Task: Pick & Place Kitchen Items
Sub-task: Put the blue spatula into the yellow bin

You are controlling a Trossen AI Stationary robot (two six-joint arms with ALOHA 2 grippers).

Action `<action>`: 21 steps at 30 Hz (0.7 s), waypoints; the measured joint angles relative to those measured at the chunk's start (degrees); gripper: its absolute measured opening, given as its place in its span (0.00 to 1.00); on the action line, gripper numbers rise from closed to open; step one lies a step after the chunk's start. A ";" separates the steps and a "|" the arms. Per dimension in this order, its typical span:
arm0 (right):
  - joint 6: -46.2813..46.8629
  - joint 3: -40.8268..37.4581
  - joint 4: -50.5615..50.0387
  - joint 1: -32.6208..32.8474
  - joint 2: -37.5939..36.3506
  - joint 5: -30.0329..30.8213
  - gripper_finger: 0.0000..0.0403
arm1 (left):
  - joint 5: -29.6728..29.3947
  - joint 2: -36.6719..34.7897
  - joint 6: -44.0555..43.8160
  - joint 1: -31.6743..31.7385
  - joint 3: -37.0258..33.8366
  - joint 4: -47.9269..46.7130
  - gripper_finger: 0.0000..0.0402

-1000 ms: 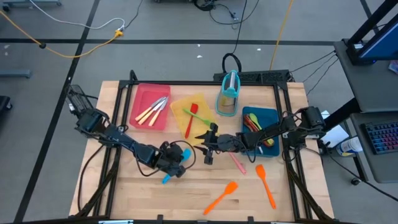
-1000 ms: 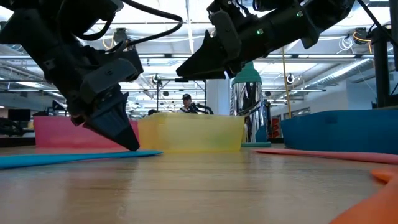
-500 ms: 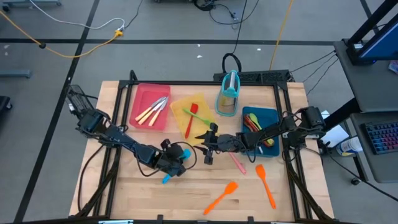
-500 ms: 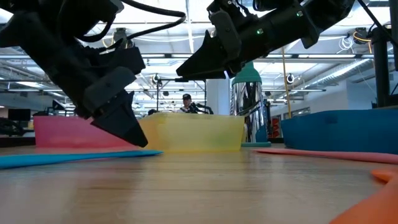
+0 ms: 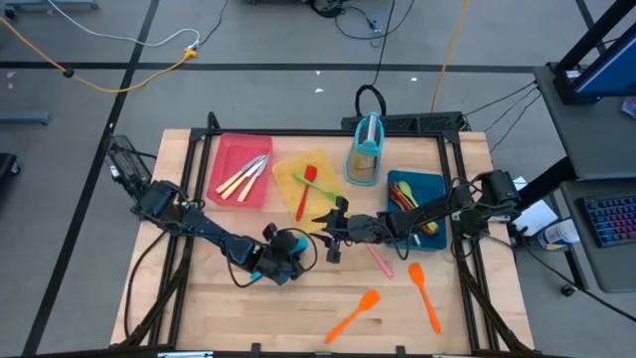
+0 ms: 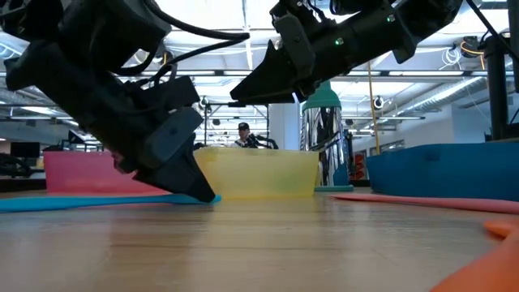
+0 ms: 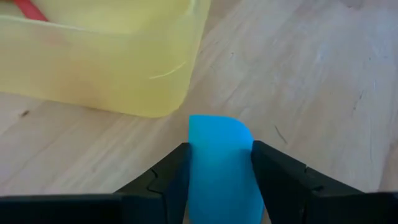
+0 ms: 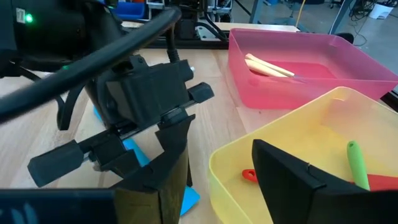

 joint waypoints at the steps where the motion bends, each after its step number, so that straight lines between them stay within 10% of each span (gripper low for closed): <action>1: -0.01 0.00 -0.01 0.00 -0.01 0.00 0.43 | 0.14 0.00 -0.61 -0.09 0.03 -0.66 0.43; 13: 0.00 0.00 0.03 0.00 -0.02 -0.02 0.43 | 4.72 -4.28 8.75 0.94 -0.25 -3.29 0.41; 21: -0.01 0.00 0.05 0.00 -0.02 -0.06 0.42 | 9.95 -4.80 8.83 3.20 -0.27 -3.70 0.12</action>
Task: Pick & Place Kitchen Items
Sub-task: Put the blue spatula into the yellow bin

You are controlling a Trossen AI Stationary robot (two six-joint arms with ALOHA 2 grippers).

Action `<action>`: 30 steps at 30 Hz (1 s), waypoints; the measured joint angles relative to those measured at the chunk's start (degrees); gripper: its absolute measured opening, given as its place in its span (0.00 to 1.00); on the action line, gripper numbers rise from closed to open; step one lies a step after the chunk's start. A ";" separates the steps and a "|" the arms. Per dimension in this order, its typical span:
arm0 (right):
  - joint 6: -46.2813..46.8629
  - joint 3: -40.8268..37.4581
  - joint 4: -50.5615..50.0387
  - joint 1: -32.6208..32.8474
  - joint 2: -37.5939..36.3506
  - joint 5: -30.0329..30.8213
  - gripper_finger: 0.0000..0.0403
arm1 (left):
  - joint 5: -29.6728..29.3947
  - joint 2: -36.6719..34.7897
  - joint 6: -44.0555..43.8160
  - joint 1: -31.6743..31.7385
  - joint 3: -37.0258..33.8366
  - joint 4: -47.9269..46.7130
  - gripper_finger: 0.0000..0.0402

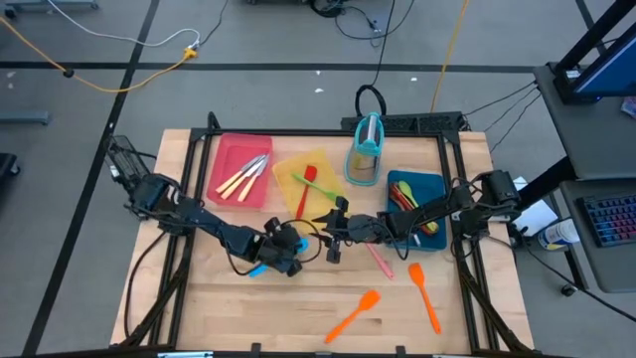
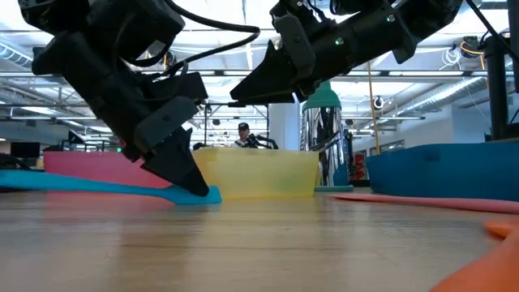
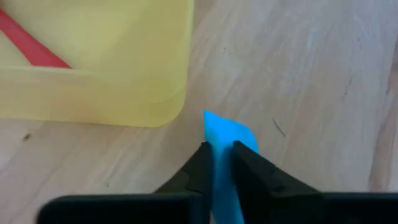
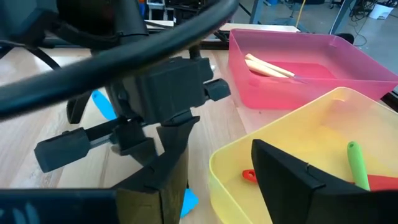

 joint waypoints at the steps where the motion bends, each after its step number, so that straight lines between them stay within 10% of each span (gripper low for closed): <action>1: 0.00 0.00 0.00 0.00 0.00 -0.01 0.42 | -0.01 -0.22 0.02 0.03 0.00 -0.04 0.09; 14: 0.01 0.00 -0.04 0.00 0.00 -0.01 0.41 | 2.43 -9.65 0.46 -3.65 -0.36 -1.21 0.02; 30: 0.38 0.00 -7.10 0.52 -0.02 0.02 0.41 | -13.38 -18.37 5.63 -6.99 -0.20 4.07 0.02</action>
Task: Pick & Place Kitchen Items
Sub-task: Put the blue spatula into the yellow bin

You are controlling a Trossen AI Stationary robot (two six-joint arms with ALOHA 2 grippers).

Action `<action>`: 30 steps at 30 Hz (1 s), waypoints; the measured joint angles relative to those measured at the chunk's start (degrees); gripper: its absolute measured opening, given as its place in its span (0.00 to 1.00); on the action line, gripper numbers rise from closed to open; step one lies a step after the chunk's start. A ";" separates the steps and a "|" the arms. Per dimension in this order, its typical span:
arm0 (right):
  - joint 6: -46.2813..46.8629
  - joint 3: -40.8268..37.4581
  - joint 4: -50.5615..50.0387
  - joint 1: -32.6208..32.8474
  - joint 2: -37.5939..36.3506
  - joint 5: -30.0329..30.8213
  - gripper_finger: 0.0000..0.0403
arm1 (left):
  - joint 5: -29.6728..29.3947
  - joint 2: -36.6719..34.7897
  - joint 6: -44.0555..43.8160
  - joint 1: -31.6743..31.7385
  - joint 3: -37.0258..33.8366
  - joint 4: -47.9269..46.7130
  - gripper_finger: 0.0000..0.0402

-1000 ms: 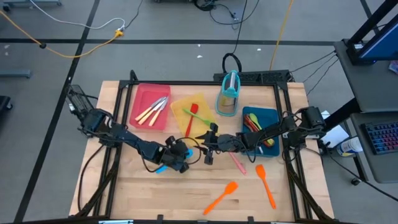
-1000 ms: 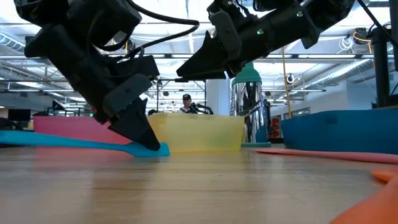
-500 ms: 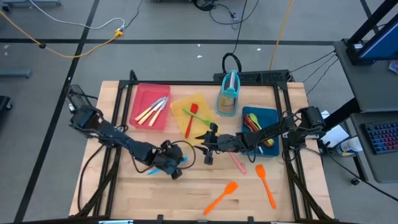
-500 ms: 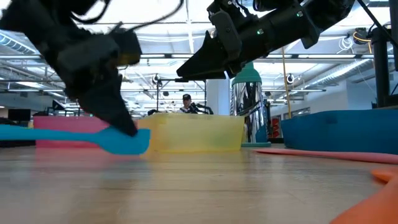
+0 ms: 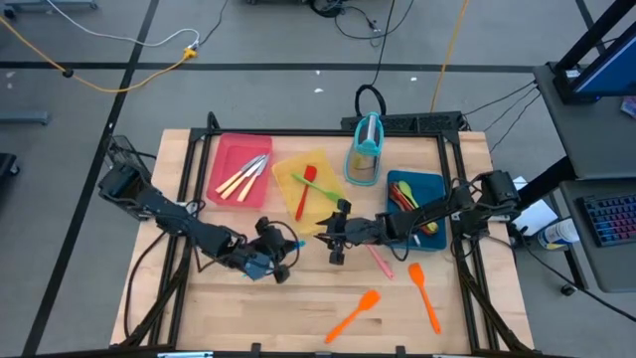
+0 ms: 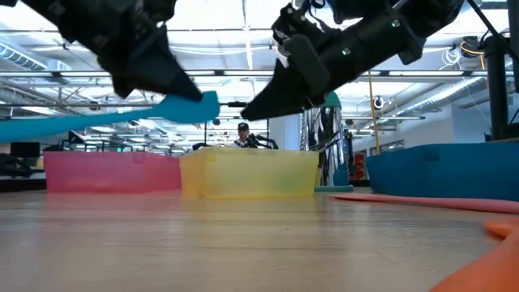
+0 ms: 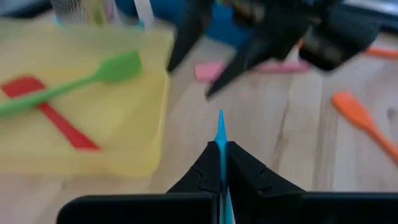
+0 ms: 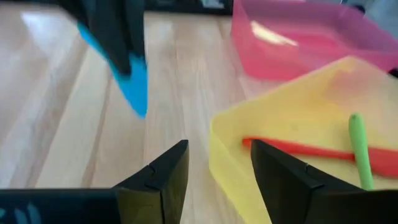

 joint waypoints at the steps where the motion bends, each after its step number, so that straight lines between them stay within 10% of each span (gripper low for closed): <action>1: 0.02 0.00 -0.81 0.21 0.00 0.00 0.41 | -0.18 -0.53 1.00 0.39 0.02 0.73 0.02; 7: 1.42 0.00 -3.07 3.79 0.00 -0.02 0.41 | 0.04 -3.24 10.34 4.62 0.05 9.25 0.02; 13: 0.31 0.00 -0.85 9.21 0.00 -0.12 0.39 | 11.54 -4.52 37.42 11.02 1.04 16.76 0.02; 30: 3.03 0.00 -1.38 14.66 0.00 0.03 0.39 | 42.14 -2.30 70.19 31.95 9.24 0.64 0.03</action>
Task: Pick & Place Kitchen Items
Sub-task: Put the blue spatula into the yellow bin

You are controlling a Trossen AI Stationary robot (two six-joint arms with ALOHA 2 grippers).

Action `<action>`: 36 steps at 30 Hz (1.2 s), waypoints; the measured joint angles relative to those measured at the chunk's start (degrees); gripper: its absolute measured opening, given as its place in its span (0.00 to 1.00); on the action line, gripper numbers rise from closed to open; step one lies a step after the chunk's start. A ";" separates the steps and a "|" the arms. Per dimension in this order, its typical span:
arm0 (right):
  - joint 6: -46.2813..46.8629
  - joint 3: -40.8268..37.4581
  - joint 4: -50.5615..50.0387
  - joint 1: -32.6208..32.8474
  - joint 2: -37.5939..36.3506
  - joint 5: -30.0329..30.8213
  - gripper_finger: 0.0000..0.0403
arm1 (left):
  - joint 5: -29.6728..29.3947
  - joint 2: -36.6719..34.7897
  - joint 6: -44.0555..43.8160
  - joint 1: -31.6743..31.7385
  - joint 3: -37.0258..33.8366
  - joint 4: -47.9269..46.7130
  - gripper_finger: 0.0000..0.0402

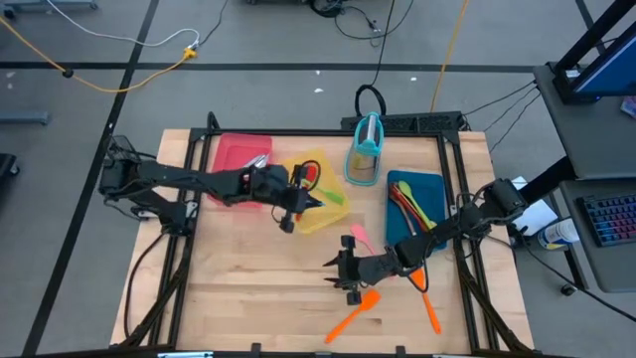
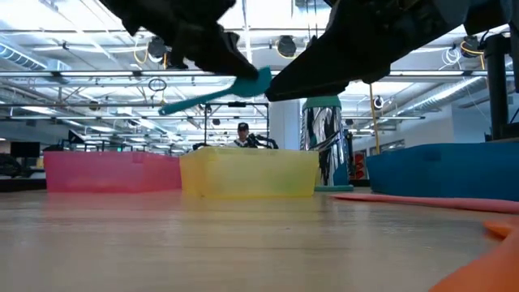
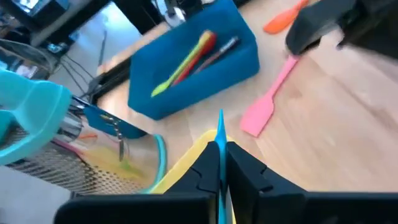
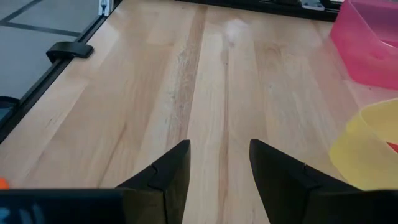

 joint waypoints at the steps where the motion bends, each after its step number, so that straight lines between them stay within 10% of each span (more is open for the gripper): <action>1: 0.01 0.00 0.04 0.03 0.00 0.01 0.39 | 1.18 0.32 0.87 0.83 0.01 -0.68 0.04; 21: 5.68 -0.43 -1.01 0.01 0.02 0.04 0.39 | 11.08 19.62 11.57 9.70 0.55 8.46 0.05; 36: 5.60 -0.44 -0.48 0.01 0.02 -0.03 0.39 | 5.10 22.07 4.03 9.98 0.25 11.36 0.18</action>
